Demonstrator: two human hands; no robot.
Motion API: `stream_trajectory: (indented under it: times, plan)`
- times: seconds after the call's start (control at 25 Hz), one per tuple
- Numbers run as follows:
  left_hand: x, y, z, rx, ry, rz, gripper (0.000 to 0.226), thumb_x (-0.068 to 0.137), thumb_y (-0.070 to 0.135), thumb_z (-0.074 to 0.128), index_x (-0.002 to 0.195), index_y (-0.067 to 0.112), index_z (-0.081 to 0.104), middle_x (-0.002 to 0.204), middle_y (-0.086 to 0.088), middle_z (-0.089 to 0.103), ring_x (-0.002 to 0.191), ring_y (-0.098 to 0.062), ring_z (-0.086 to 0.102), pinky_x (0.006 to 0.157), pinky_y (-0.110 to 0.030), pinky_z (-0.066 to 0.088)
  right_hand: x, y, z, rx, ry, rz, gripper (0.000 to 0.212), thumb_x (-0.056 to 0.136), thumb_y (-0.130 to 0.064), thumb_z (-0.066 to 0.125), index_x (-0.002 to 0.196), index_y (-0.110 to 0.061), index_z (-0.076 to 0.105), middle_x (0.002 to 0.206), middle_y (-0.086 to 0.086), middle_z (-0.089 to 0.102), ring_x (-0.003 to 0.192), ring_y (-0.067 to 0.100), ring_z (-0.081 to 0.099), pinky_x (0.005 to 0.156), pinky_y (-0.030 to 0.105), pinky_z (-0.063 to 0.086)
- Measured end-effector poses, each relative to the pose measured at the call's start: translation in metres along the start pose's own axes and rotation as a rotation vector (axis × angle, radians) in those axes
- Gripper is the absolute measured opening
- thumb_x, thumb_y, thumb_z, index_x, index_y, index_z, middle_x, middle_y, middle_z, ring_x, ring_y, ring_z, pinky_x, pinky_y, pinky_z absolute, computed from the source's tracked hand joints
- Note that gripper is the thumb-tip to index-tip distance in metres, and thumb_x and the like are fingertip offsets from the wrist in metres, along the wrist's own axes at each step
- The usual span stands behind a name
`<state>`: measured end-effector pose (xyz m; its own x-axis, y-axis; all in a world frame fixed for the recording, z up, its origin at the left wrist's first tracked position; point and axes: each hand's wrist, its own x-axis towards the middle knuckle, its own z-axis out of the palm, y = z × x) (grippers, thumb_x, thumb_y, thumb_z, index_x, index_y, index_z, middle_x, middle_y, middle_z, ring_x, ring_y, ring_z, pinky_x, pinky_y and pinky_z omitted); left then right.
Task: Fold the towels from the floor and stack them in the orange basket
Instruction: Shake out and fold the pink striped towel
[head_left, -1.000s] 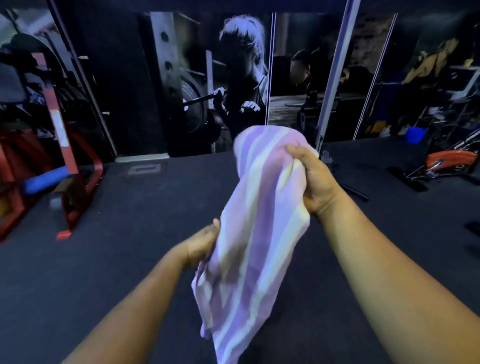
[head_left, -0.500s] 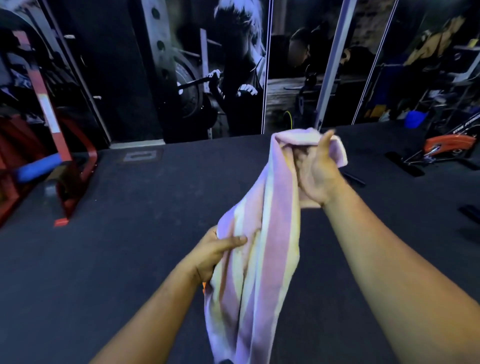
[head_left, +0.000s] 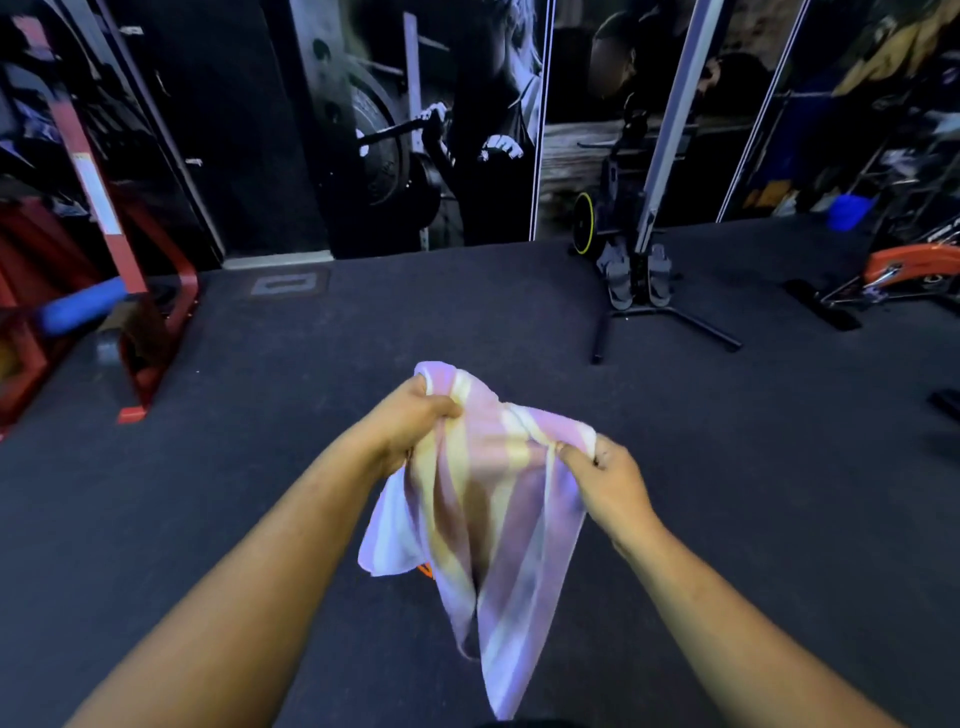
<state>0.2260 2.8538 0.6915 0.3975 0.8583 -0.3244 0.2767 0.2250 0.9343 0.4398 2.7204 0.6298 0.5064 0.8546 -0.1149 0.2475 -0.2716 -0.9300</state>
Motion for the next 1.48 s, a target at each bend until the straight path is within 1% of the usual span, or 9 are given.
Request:
stream_trajectory:
  times: [0.2,0.36,0.52,0.6,0.76,0.92,1.16,1.36,1.48]
  plan:
    - [0.006,0.027,-0.028,0.294,0.109,0.032,0.022,0.088,0.028,0.066,0.101,0.012,0.073,0.094,-0.012,0.078,0.087,-0.032,0.076,0.085,-0.050,0.061,0.012,-0.027,-0.001,-0.171,-0.154,-0.057,0.060,0.075,-0.069,0.068,0.107,-0.018,0.062,0.097,-0.010,0.065,0.091,0.016,0.064,0.074,0.036,0.050]
    - [-0.002,0.035,-0.045,-0.186,-0.124,0.078,0.041,0.089,0.033,0.075,0.118,0.006,0.067,0.115,-0.016,0.074,0.098,-0.027,0.074,0.087,-0.042,0.061,0.023,-0.037,-0.013,-0.666,0.110,-0.248,0.037,0.087,-0.047,0.067,0.094,-0.016,0.047,0.083,0.000,0.059,0.077,0.031,0.058,0.060,0.038,0.042]
    - [-0.006,-0.042,-0.022,-0.194,-0.310,0.130,0.057,0.078,0.039,0.084,0.121,0.005,0.067,0.113,-0.019,0.072,0.099,-0.030,0.069,0.095,-0.052,0.049,0.037,-0.041,-0.019,0.304,-0.119,0.042,0.020,0.094,-0.025,0.058,0.083,-0.009,0.060,0.081,0.008,0.059,0.080,0.023,0.055,0.072,0.035,0.041]
    - [-0.010,-0.066,0.001,-0.103,-0.232,0.078,0.053,0.074,0.036,0.087,0.113,0.003,0.070,0.098,-0.023,0.074,0.088,-0.033,0.070,0.086,-0.051,0.051,0.041,-0.041,-0.020,0.440,-0.133,0.158,0.011,0.094,-0.021,0.057,0.089,-0.013,0.063,0.088,0.009,0.062,0.084,0.022,0.059,0.077,0.035,0.043]
    - [0.002,-0.025,-0.018,-0.245,0.163,0.050,0.051,0.072,0.038,0.077,0.112,0.008,0.072,0.100,-0.025,0.075,0.082,-0.033,0.071,0.068,-0.043,0.052,0.057,-0.031,-0.042,-0.399,0.083,-0.105,0.018,0.089,-0.026,0.052,0.085,-0.009,0.057,0.081,0.003,0.063,0.076,0.030,0.058,0.063,0.034,0.042]
    - [0.010,0.010,-0.030,-0.036,0.225,0.114,0.018,0.090,0.027,0.074,0.101,0.013,0.073,0.083,-0.007,0.076,0.067,-0.018,0.070,0.055,-0.025,0.050,0.069,-0.046,-0.052,-0.912,0.238,-0.060,0.029,0.095,-0.033,0.044,0.093,-0.011,0.062,0.090,0.016,0.062,0.084,0.040,0.060,0.068,0.036,0.044]
    - [0.025,0.007,-0.047,-0.105,0.521,0.195,0.025,0.097,0.031,0.067,0.097,0.006,0.070,0.088,-0.006,0.070,0.076,-0.019,0.064,0.068,-0.033,0.054,0.078,-0.061,-0.063,0.547,0.022,0.292,0.021,0.098,-0.025,0.051,0.102,-0.011,0.067,0.083,0.007,0.070,0.076,0.027,0.067,0.068,0.038,0.060]
    - [0.026,0.001,-0.050,-0.109,0.581,0.077,0.029,0.099,0.039,0.063,0.083,0.015,0.065,0.092,-0.009,0.071,0.085,-0.025,0.067,0.081,-0.038,0.057,0.075,-0.053,-0.048,0.190,-0.338,0.013,0.027,0.092,-0.010,0.070,0.119,-0.015,0.067,0.112,0.007,0.075,0.098,0.021,0.071,0.076,0.033,0.058]
    - [0.025,0.008,-0.059,-0.402,0.348,0.149,0.026,0.100,0.041,0.063,0.100,0.016,0.068,0.094,-0.003,0.077,0.084,-0.018,0.073,0.080,-0.040,0.061,0.083,-0.051,-0.053,-0.112,-0.055,-0.236,0.034,0.094,-0.004,0.057,0.123,-0.018,0.065,0.109,0.004,0.071,0.096,0.022,0.068,0.076,0.038,0.055]
